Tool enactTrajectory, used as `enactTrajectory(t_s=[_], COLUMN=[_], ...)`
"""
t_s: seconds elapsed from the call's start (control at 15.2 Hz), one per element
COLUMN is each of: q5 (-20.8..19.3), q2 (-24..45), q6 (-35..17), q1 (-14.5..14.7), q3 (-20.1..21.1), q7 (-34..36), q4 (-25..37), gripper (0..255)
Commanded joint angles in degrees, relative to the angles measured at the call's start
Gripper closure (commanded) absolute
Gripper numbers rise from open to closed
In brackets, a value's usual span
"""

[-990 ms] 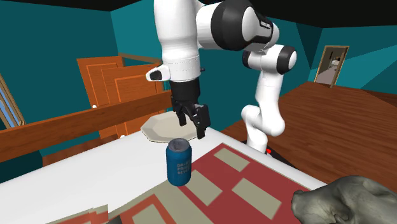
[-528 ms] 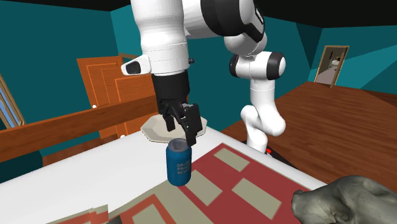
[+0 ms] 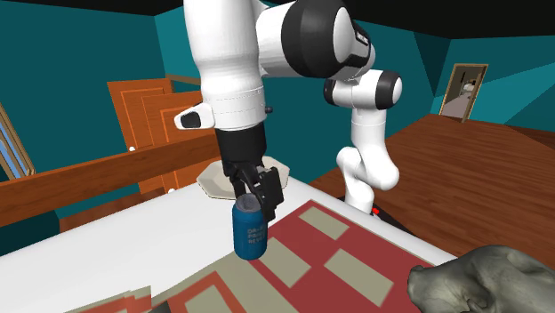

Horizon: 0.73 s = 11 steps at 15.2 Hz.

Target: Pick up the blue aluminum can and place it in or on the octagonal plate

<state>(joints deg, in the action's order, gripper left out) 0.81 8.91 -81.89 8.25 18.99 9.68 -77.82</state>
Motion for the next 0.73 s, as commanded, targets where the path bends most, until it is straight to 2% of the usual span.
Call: enactTrajectory(t_s=[0.0, 0.33, 0.4, 0.66], q5=[0.0, 0.0, 0.0, 0.0], q2=[-0.1, -0.1, -0.1, -0.1], q6=[-0.3, -0.3, -0.3, -0.2], q1=[0.0, 0.0, 0.0, 0.0], q3=[0.0, 0.0, 0.0, 0.0], q7=[0.0, 0.0, 0.0, 0.0], q4=[-0.4, -0.3, -0.3, -0.3], gripper=[0, 0, 255, 255])
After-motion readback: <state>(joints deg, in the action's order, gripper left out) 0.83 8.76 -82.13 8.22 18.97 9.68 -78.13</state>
